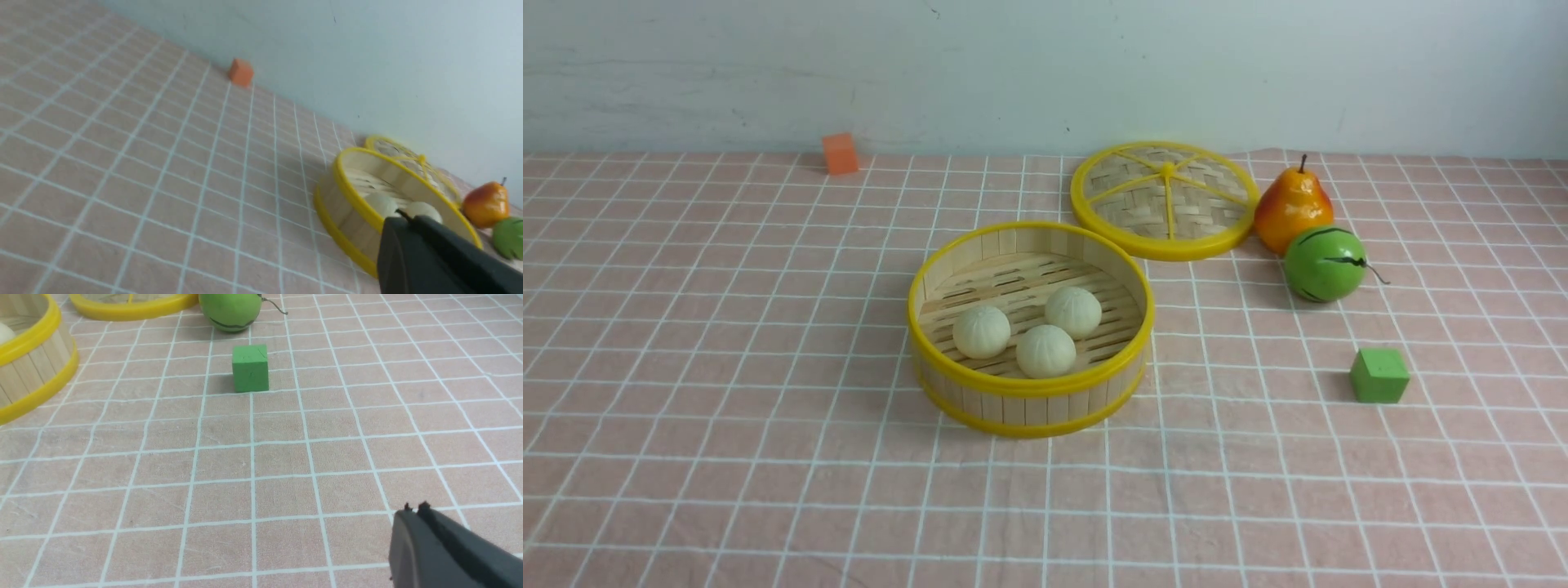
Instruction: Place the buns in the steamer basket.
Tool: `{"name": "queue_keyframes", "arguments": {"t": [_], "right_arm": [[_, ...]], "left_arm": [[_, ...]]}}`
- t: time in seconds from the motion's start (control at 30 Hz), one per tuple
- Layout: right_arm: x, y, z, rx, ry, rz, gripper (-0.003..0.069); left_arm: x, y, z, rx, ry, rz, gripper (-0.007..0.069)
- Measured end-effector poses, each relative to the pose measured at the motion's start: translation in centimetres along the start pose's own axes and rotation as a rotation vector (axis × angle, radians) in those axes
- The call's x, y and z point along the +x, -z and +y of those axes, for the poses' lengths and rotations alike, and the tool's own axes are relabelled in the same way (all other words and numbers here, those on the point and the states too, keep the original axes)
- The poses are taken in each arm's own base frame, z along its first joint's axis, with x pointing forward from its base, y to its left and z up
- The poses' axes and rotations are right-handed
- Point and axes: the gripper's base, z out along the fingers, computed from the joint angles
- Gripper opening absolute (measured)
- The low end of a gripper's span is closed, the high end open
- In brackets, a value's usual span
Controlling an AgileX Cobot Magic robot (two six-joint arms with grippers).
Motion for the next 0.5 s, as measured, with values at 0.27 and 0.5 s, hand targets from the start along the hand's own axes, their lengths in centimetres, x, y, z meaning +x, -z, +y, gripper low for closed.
{"name": "queue_keyframes", "arguments": {"t": [0.27, 0.5], "right_arm": [[0.0, 0.0, 0.0, 0.000, 0.000, 0.000, -0.0009], [0.0, 0.0, 0.0, 0.000, -0.001, 0.000, 0.0000]], "left_arm": [[3.4, -0.7, 2.1, -0.111, -0.049, 0.078, -0.0013], [4.5, -0.5, 2.6, -0.150, -0.159, 0.198, -0.0013]]}}
